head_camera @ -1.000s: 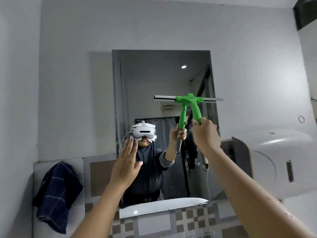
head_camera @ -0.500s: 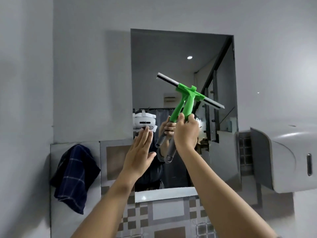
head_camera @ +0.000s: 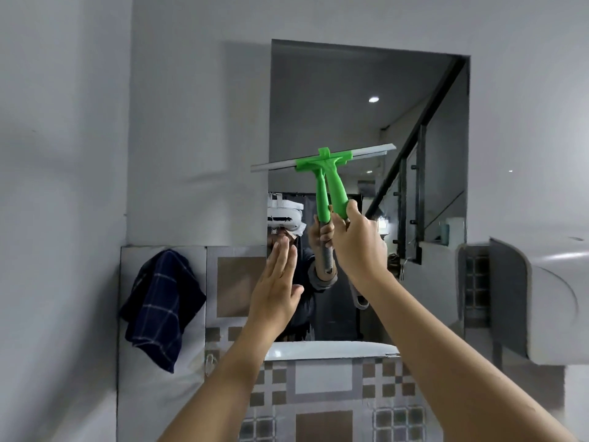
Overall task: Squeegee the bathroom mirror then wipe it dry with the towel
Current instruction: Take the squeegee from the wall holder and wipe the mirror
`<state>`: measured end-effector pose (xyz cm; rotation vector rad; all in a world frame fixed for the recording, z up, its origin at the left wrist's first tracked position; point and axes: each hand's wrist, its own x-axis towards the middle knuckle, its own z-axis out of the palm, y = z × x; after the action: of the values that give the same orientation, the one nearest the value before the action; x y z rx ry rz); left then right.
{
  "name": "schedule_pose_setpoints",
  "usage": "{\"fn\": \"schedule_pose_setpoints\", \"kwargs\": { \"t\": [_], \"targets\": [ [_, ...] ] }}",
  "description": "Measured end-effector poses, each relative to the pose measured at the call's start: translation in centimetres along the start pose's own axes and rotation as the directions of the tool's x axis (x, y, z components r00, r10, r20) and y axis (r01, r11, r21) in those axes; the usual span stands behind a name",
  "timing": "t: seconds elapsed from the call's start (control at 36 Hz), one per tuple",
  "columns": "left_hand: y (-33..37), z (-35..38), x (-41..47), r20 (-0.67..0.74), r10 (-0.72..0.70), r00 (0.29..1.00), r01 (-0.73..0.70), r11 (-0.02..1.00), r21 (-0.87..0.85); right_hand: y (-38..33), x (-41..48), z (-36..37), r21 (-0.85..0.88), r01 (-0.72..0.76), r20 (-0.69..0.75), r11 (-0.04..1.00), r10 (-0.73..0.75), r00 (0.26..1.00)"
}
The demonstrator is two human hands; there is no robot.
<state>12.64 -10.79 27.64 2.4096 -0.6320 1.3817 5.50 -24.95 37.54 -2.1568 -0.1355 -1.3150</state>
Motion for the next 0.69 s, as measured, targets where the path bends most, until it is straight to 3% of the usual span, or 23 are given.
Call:
{"fn": "schedule_pose_setpoints", "kwargs": {
  "t": [0.53, 0.69],
  "targets": [
    [3.8, 3.7, -2.4, -0.074, -0.323, 0.943, 0.311, 0.940, -0.138, 5.3, 2.6, -6.0, -0.325, 0.280, 0.197, 0.903, -0.225, 0.954],
    [3.8, 3.8, -2.1, -0.065, -0.323, 0.944, 0.313, 0.940, -0.135, 8.0, 4.0, -8.3, -0.382, 0.373, 0.232, 0.845, -0.303, 0.924]
  ]
}}
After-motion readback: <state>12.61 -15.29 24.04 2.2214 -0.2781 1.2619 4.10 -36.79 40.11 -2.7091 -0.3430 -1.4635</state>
